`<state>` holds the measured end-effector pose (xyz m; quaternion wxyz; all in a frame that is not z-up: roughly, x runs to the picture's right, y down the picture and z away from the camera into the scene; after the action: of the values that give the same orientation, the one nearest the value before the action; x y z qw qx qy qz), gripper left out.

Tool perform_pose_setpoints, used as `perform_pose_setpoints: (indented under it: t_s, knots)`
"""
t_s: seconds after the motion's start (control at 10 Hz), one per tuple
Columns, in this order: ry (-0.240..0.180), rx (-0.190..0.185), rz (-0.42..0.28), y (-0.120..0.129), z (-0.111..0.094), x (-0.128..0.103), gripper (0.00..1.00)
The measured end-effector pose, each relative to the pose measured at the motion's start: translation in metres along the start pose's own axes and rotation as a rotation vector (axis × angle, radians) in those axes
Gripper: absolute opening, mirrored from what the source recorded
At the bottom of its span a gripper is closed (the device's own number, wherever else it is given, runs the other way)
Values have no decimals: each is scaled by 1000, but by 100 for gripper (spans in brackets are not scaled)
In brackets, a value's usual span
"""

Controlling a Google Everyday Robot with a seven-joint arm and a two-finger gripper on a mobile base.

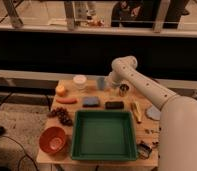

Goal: Stack cups into tray

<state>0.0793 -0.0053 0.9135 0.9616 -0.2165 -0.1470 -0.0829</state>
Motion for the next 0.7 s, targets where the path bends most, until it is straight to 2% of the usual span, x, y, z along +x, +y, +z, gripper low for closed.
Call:
perform_pose_setpoints:
  t_s: [0.3, 0.7]
  knots:
    - [-24, 21, -39, -7, 1, -11, 80]
    - [-60, 29, -80, -11, 6, -27, 80]
